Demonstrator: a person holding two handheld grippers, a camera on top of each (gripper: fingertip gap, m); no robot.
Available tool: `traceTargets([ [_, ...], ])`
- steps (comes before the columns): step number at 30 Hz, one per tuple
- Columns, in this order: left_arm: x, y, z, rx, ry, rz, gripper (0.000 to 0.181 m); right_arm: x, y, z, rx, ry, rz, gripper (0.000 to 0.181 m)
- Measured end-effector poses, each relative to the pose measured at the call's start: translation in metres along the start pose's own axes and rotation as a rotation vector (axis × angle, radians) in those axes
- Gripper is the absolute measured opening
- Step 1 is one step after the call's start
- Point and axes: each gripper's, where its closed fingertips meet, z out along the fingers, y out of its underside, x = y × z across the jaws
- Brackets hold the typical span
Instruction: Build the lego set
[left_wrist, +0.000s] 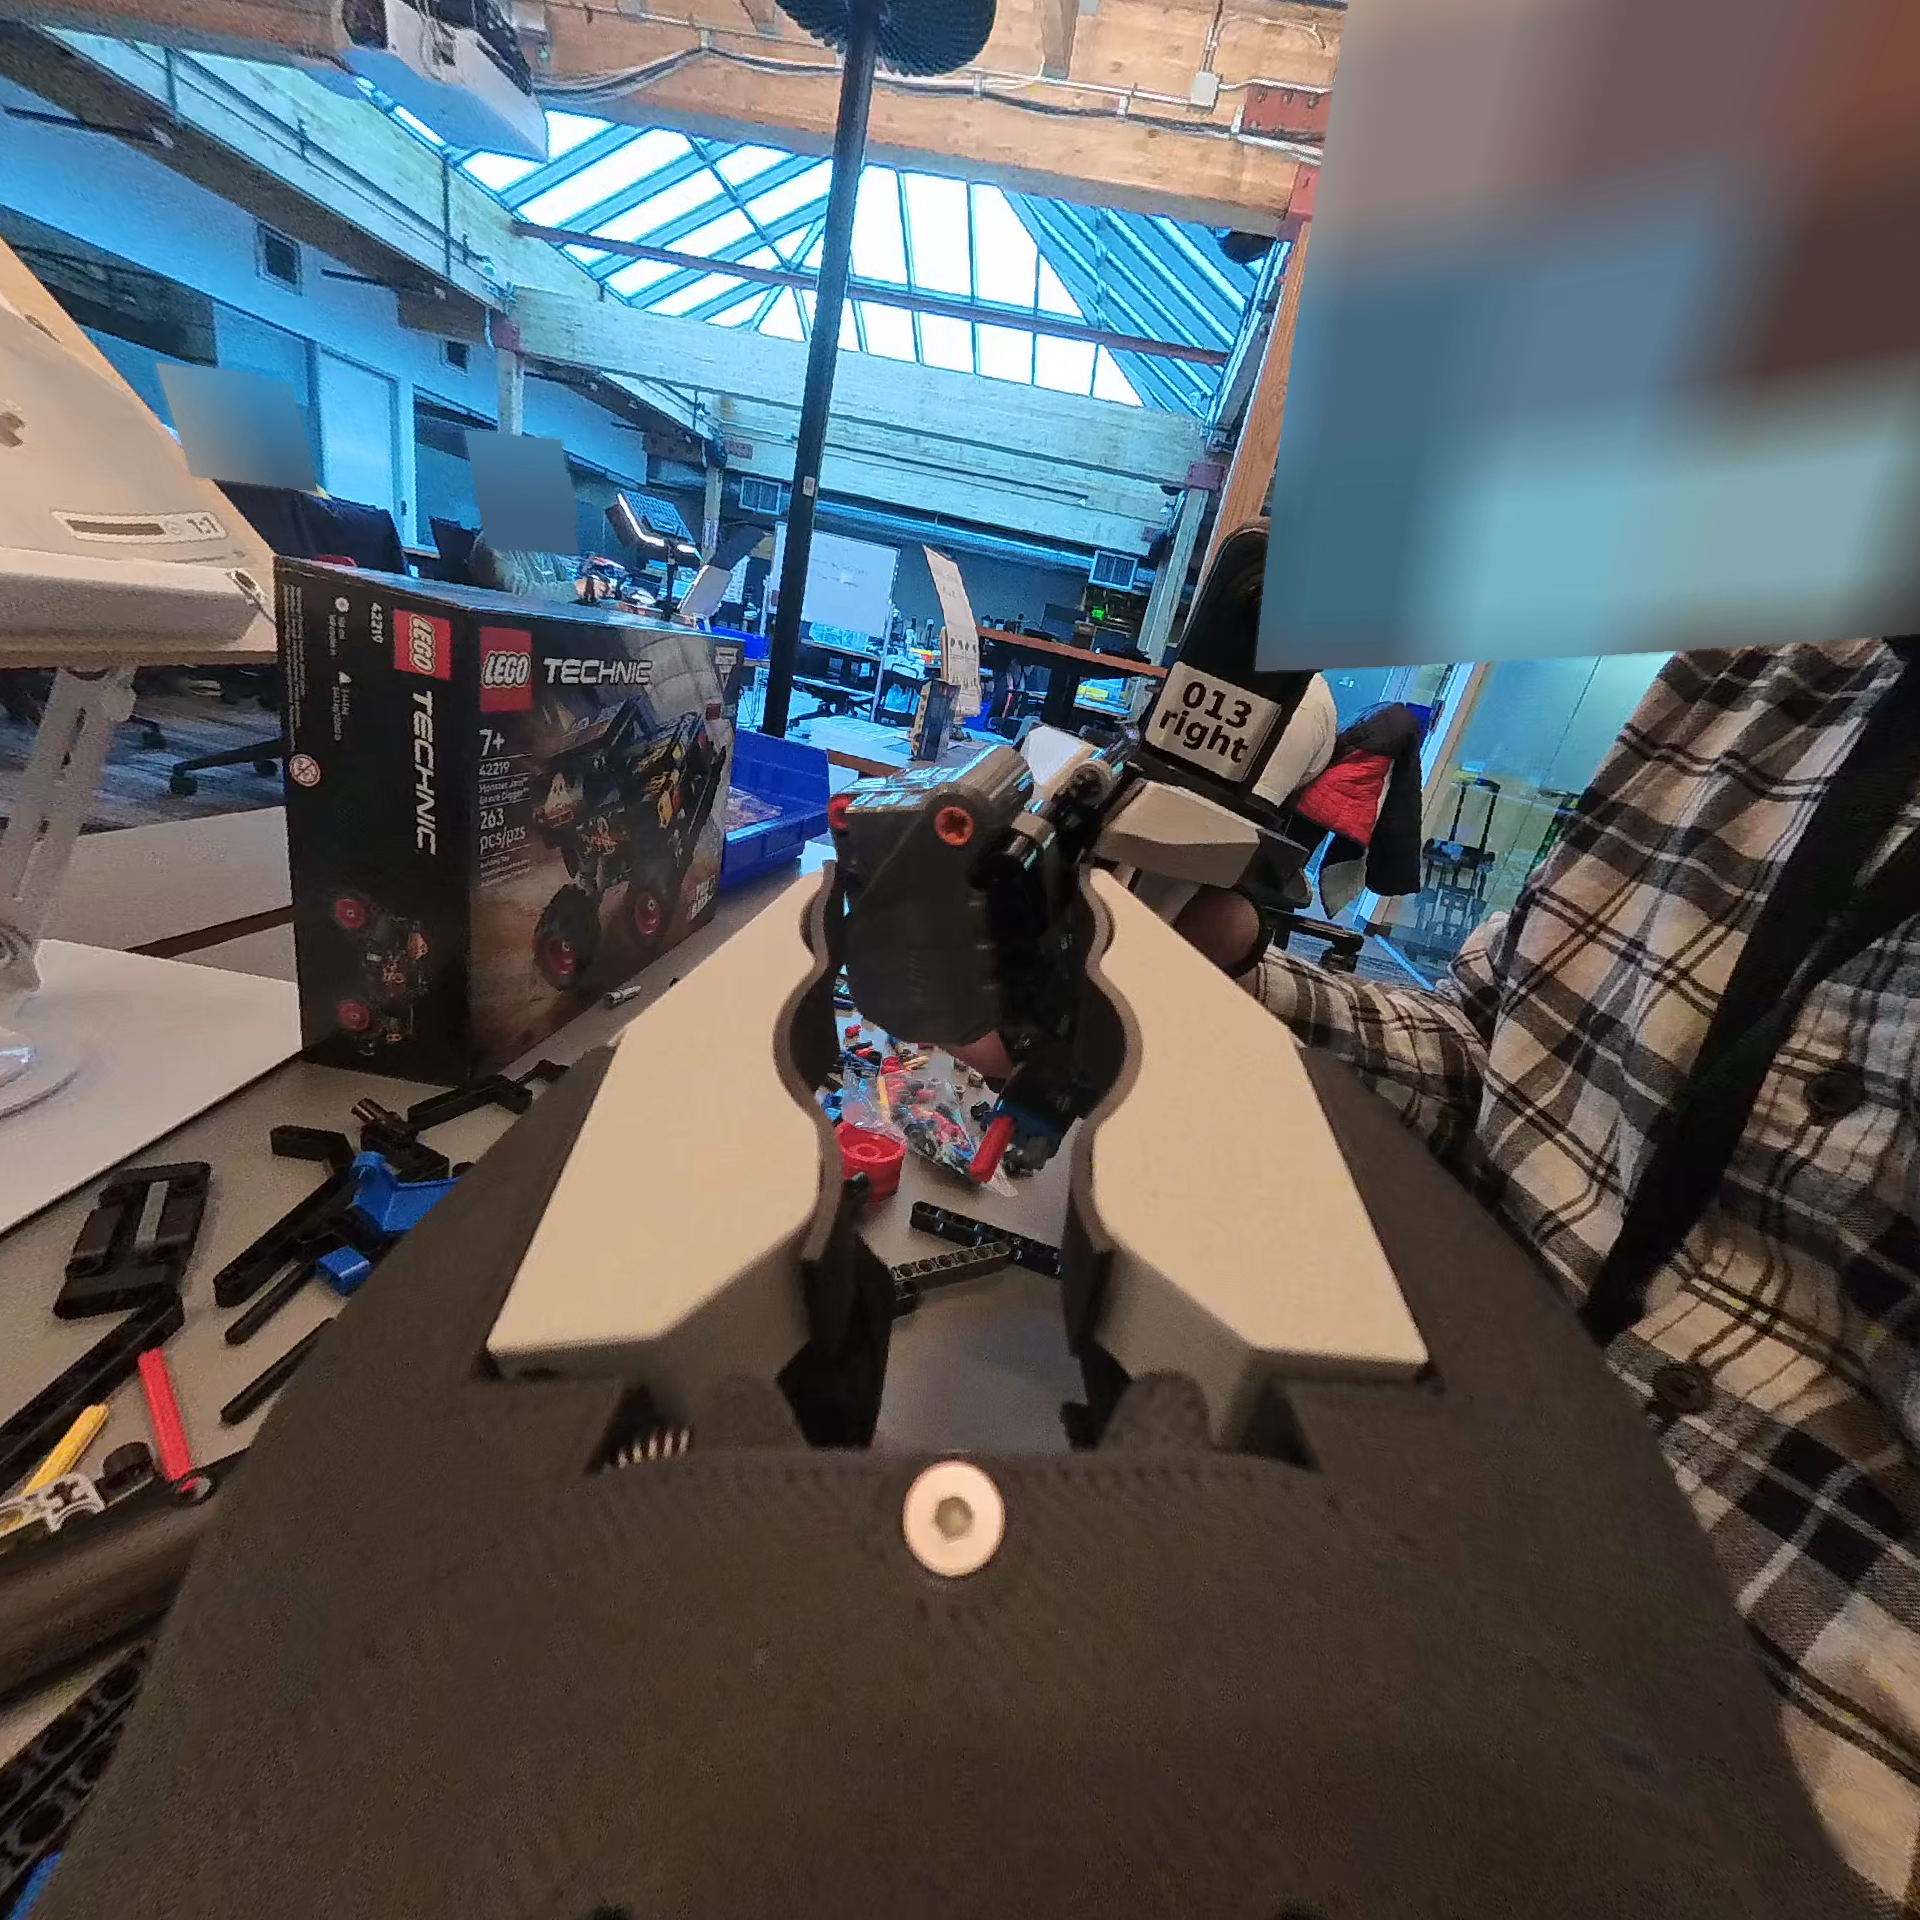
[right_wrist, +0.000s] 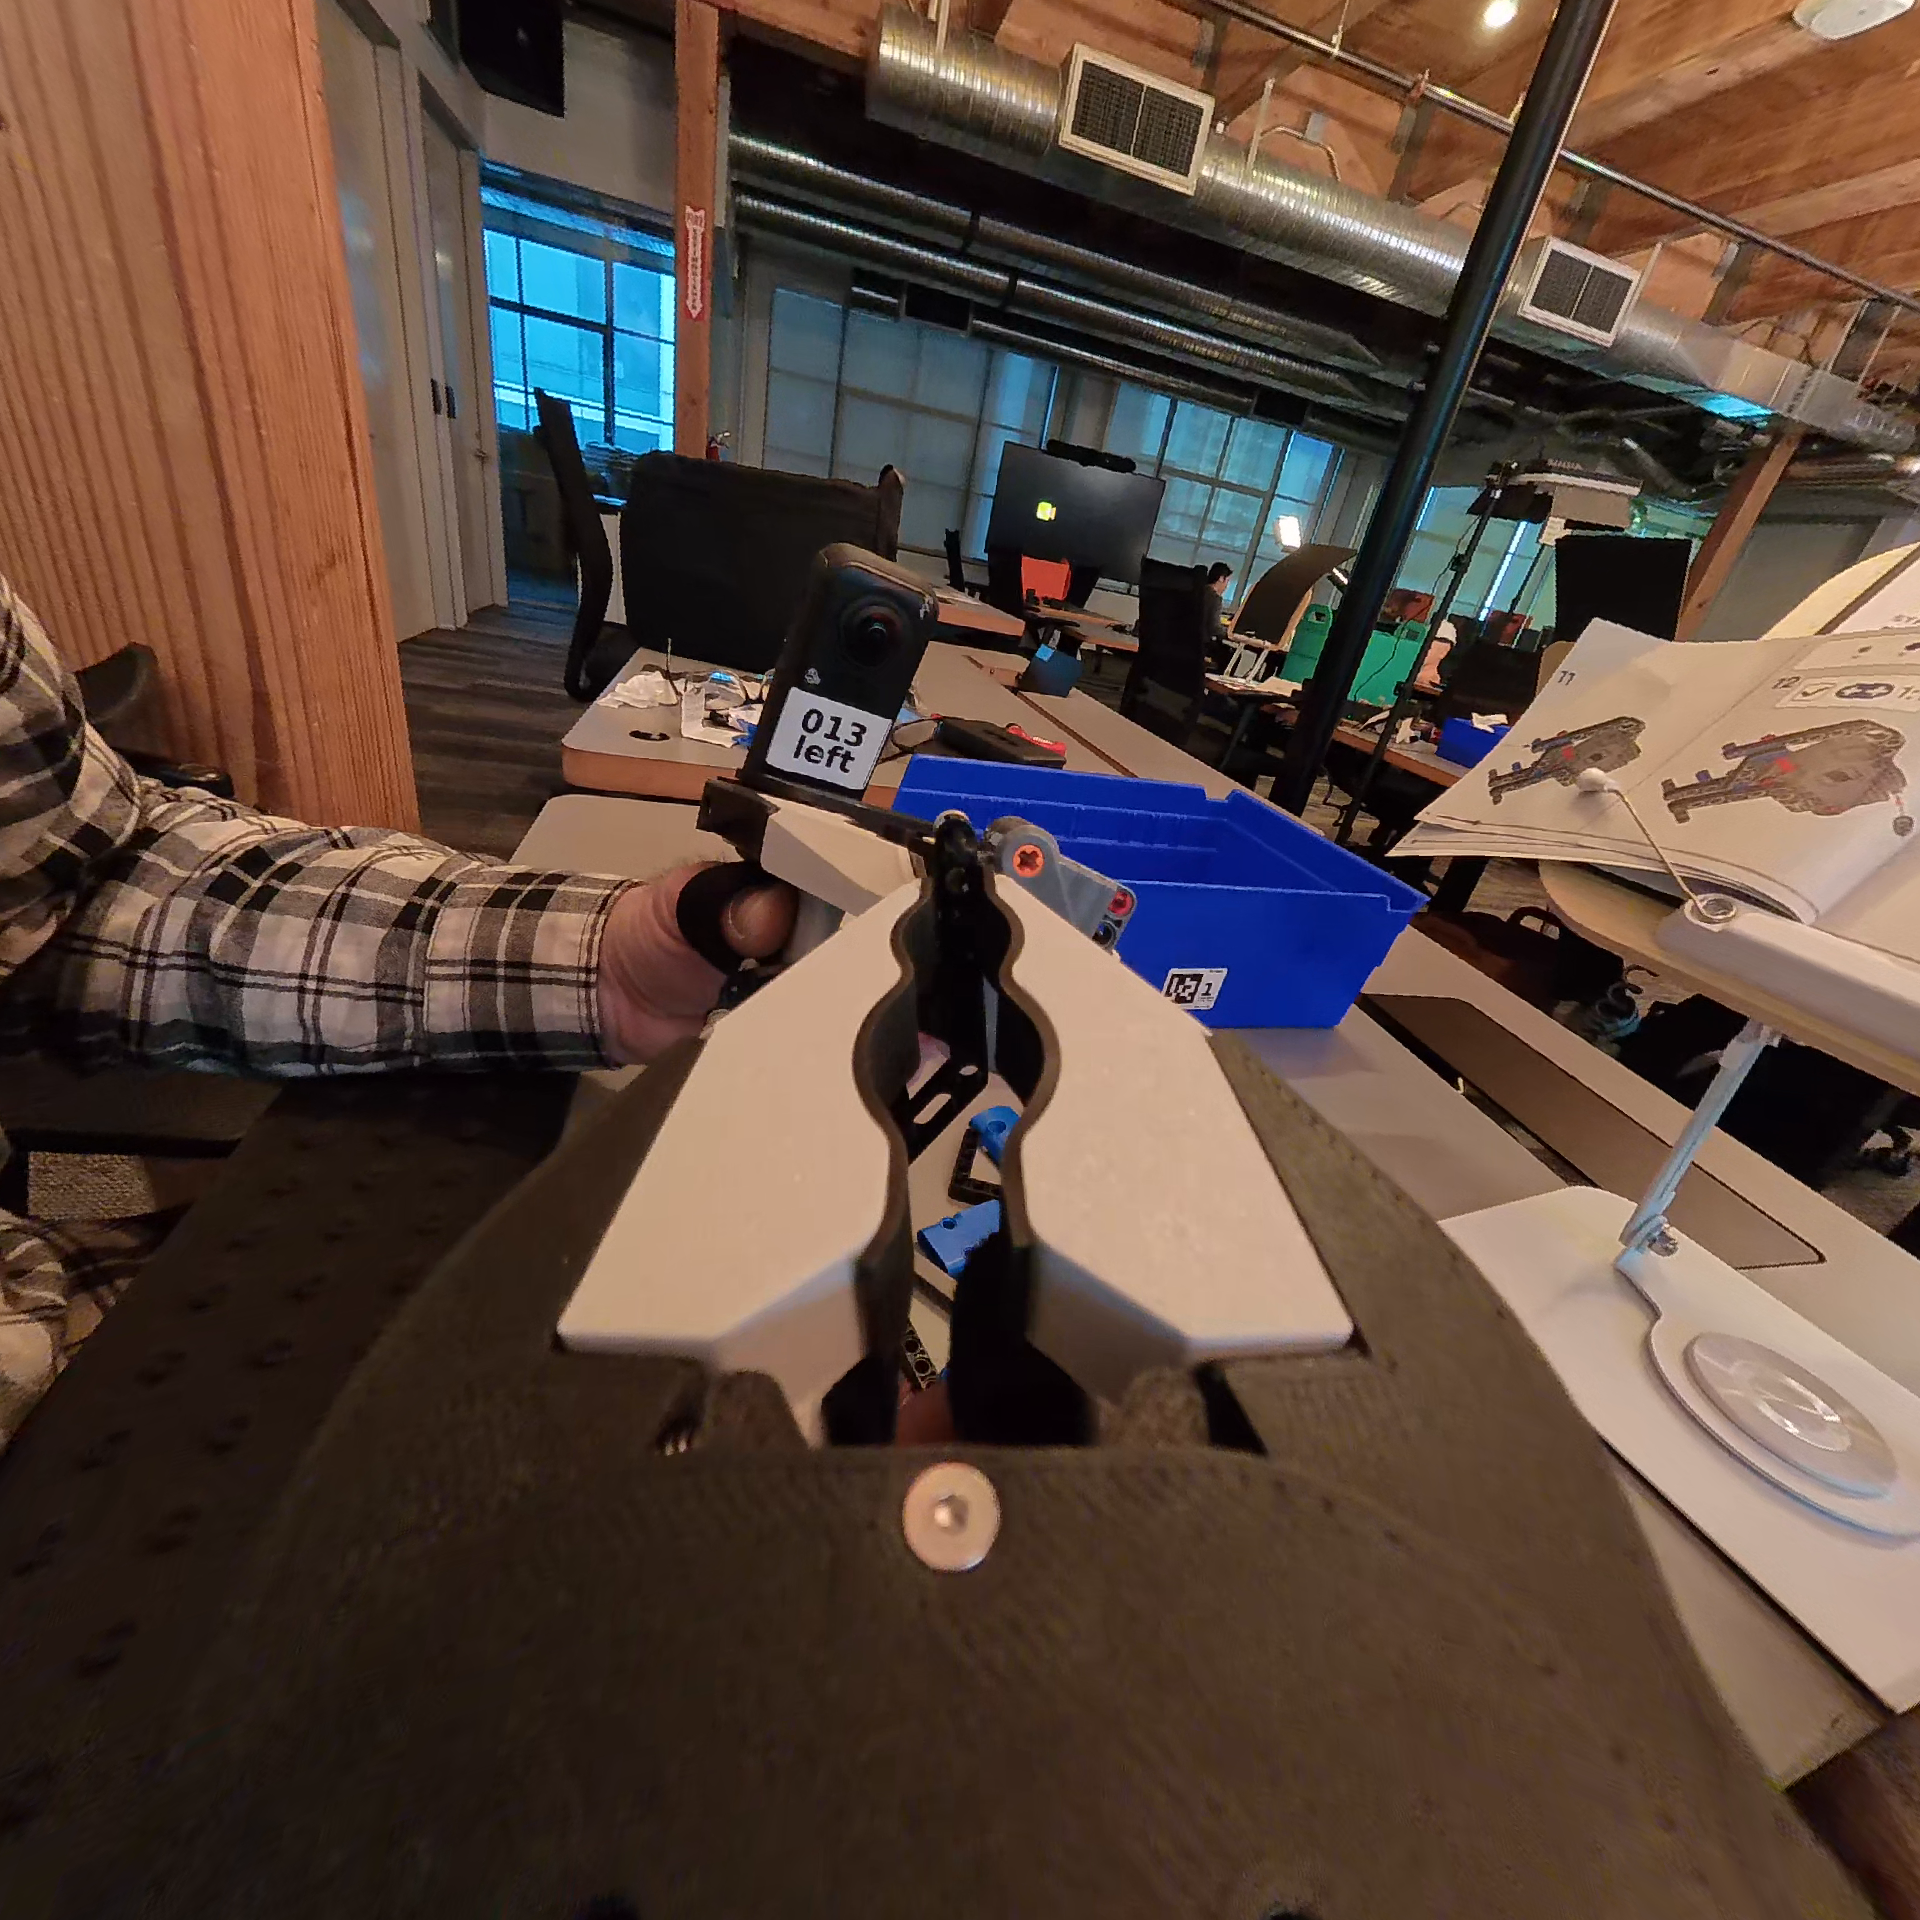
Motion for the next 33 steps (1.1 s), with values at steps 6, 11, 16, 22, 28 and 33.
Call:
traceTargets([
  [6,-0.001,0.0,0.003,0.002,-0.012,0.005,0.041,0.001,0.001,0.0,-0.003,0.006,0.0,0.005],
  [11,-0.002,0.0,0.004,0.004,-0.017,0.005,0.04,0.001,0.001,-0.001,-0.004,0.009,-0.002,0.005],
  [16,-0.002,0.0,0.004,0.003,-0.022,0.013,0.042,0.001,0.001,-0.001,-0.005,0.011,-0.004,0.005],
  [22,-0.007,0.002,0.003,-0.012,-0.069,0.055,0.04,0.007,0.007,-0.001,-0.031,0.032,-0.005,0.006],
  [28,-0.032,0.015,-0.001,-0.193,-0.251,0.236,0.041,0.025,0.033,-0.004,-0.205,0.126,-0.15,0.008],
  [33,-0.056,0.028,-0.012,-0.447,-0.441,0.446,0.04,0.039,0.058,-0.008,-0.355,0.183,-0.295,0.005],
])
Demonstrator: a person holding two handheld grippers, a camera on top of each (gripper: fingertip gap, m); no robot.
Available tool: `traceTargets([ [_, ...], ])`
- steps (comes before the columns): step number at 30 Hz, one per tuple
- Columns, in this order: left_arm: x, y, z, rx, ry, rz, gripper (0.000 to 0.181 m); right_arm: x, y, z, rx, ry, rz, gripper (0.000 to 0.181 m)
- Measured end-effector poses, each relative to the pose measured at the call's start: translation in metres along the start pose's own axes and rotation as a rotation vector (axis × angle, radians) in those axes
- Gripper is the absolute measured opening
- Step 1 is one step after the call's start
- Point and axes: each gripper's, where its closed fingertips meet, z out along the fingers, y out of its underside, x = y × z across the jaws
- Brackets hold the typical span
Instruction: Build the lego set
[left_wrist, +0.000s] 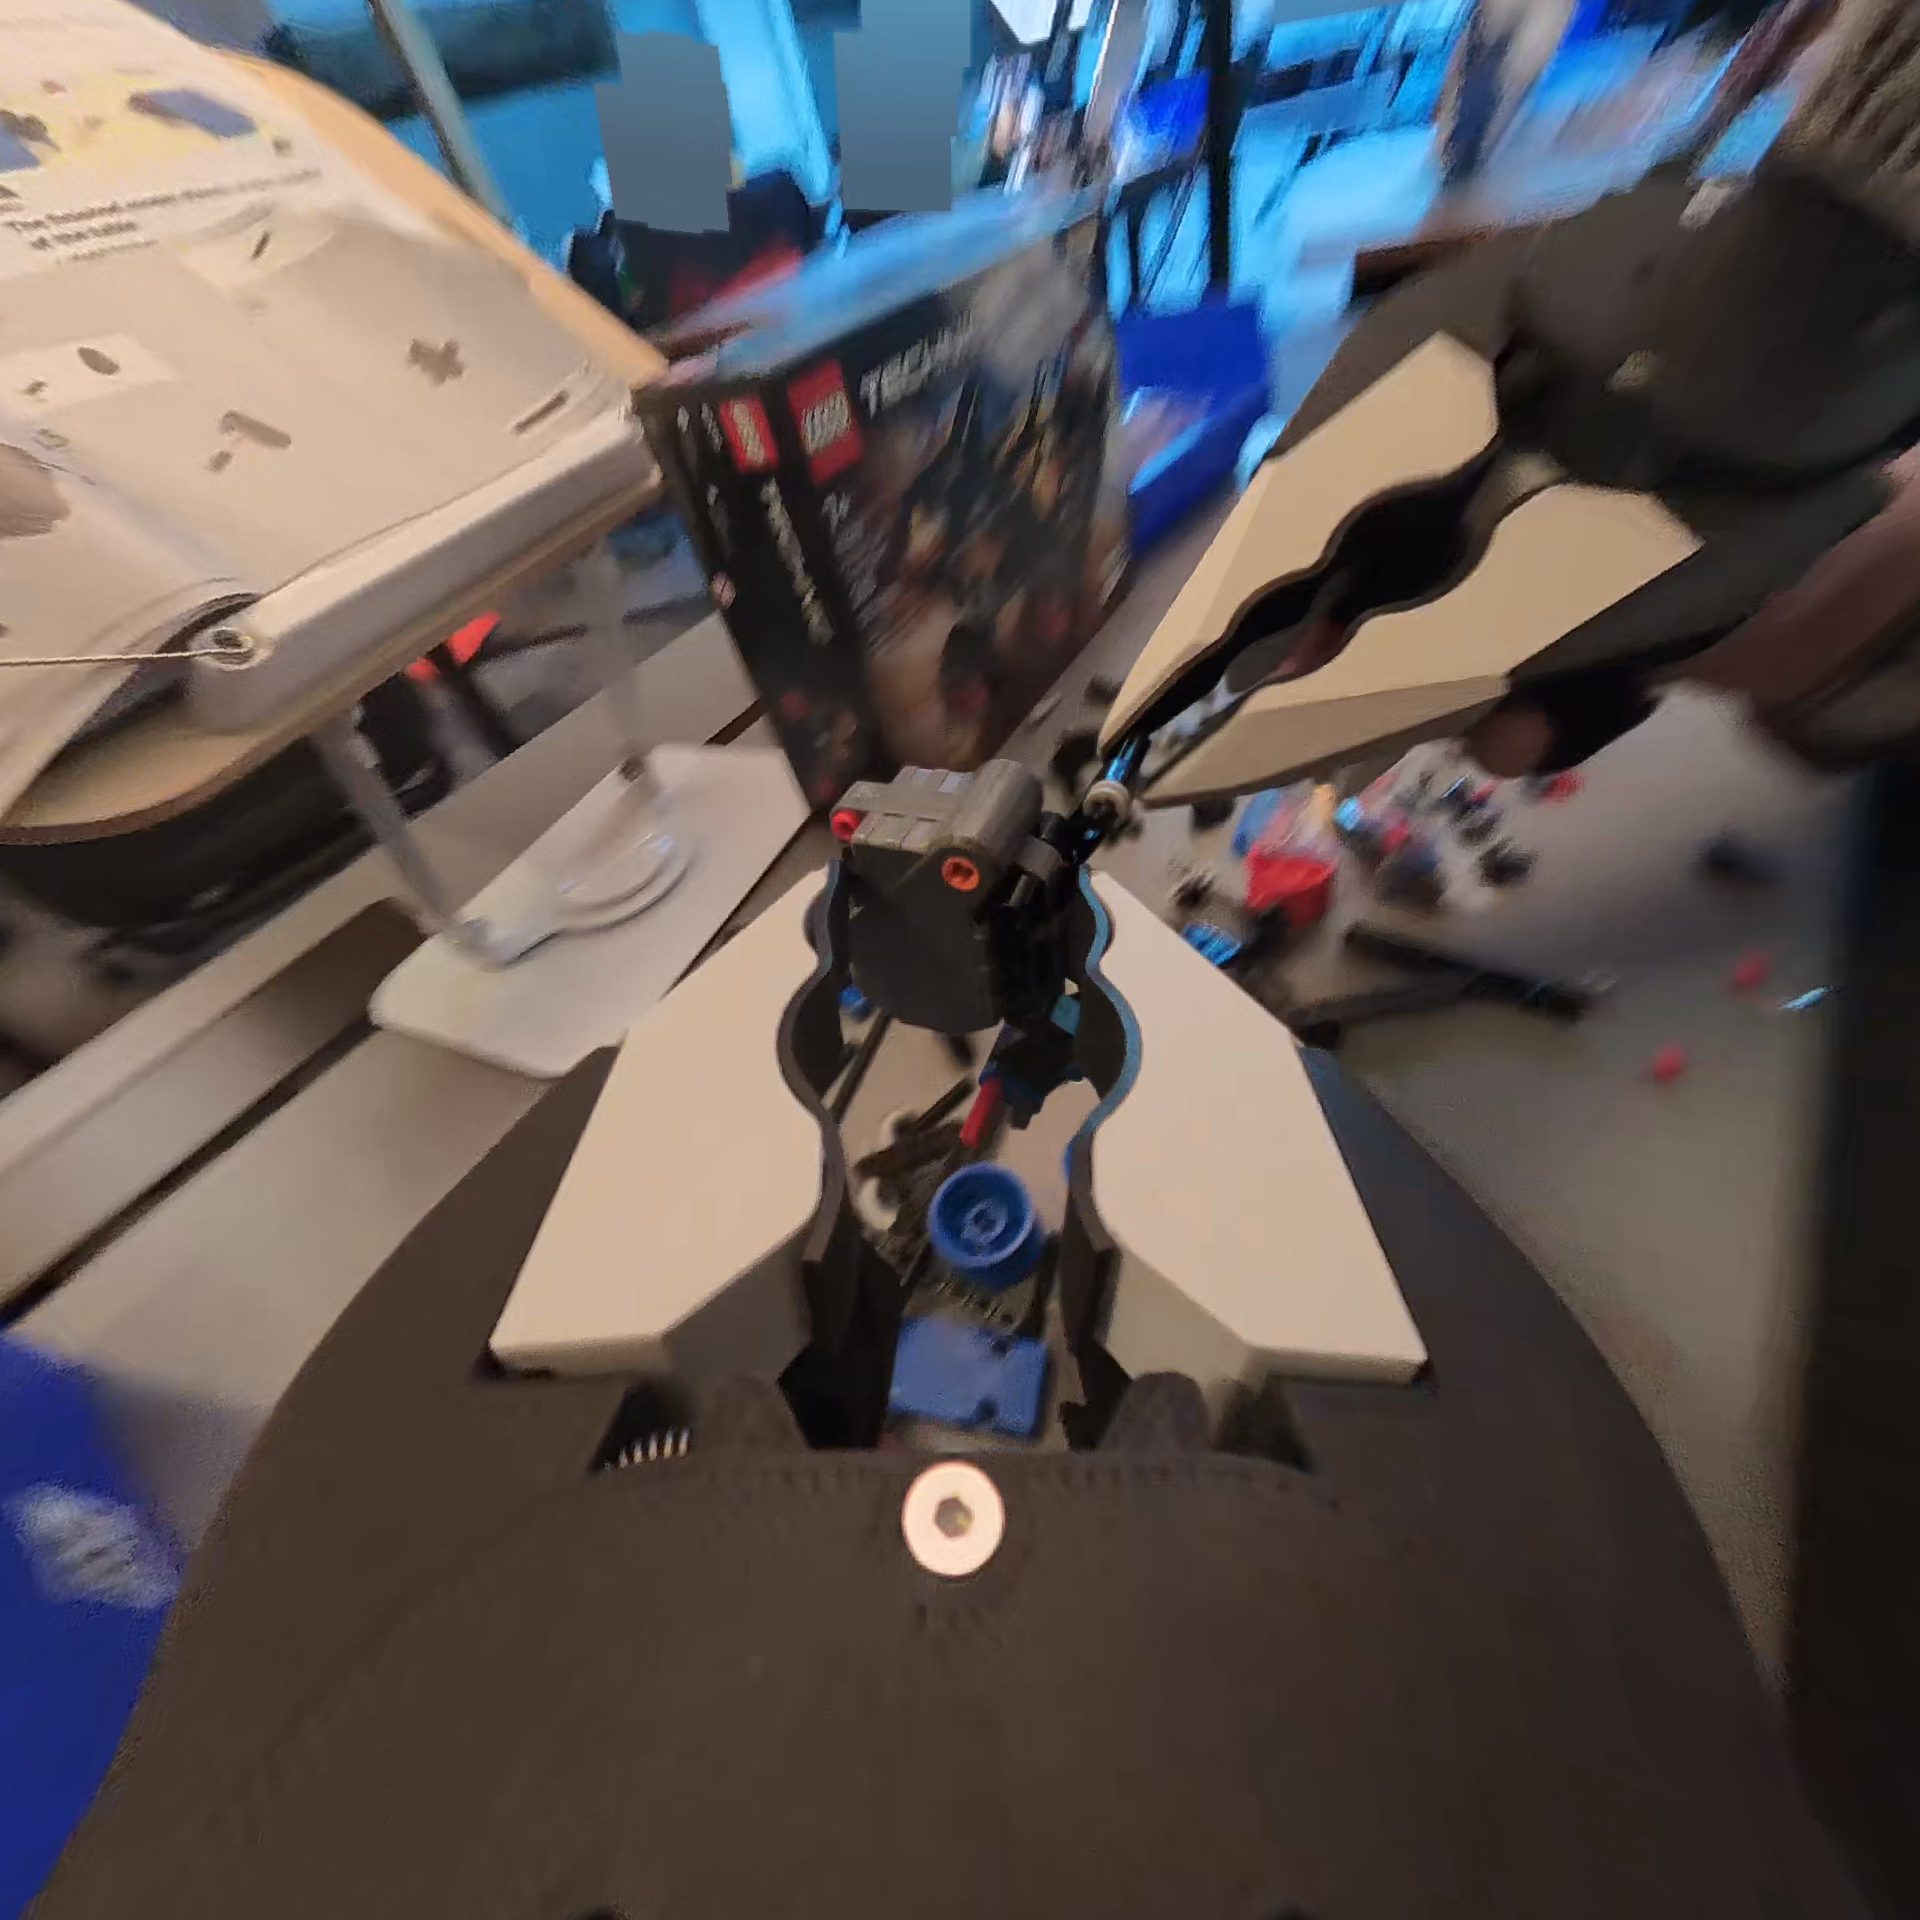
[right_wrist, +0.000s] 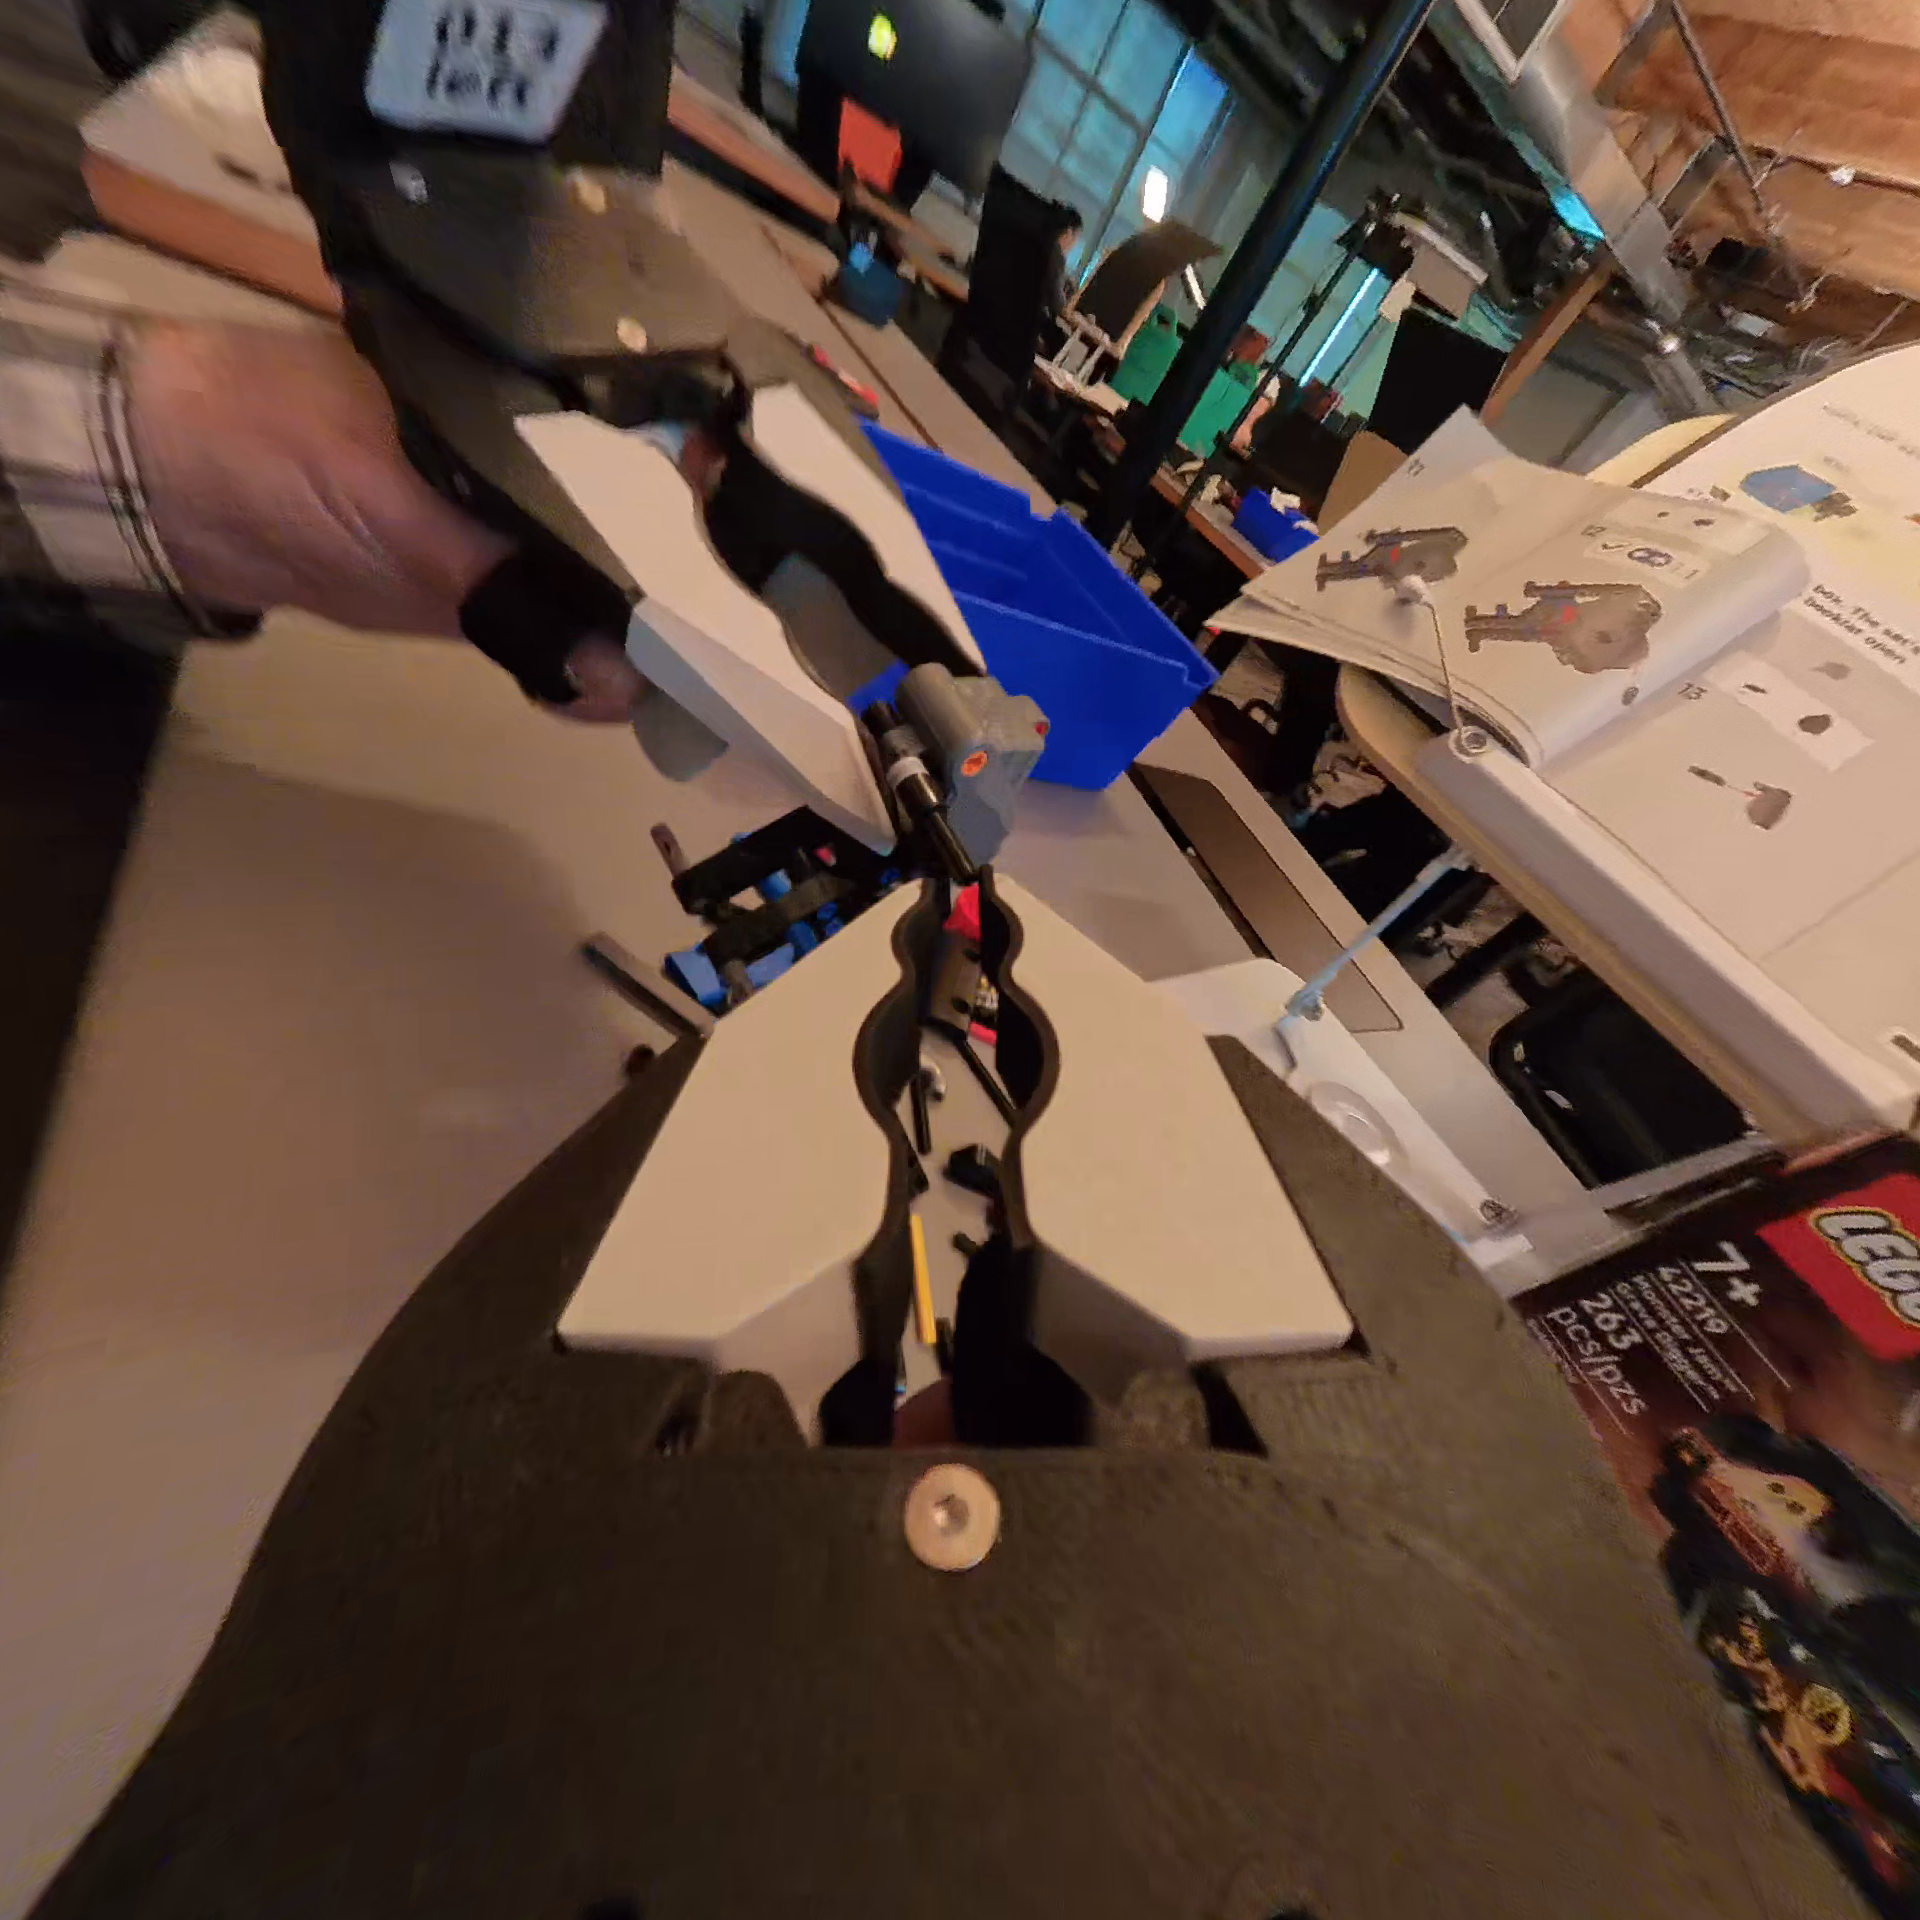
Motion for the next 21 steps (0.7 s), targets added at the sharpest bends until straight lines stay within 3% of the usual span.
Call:
traceTargets([
  [8,-0.004,0.016,0.003,-0.212,-0.117,0.229,0.039,-0.005,0.018,0.01,-0.087,0.018,-0.13,0.01],
  [14,0.002,0.015,0.01,-0.278,-0.132,0.335,0.039,-0.009,0.026,0.016,-0.136,0.033,-0.217,0.01],
  [21,0.002,0.008,0.008,-0.284,-0.165,0.397,0.04,-0.004,0.024,0.016,-0.107,0.04,-0.185,0.004],
])
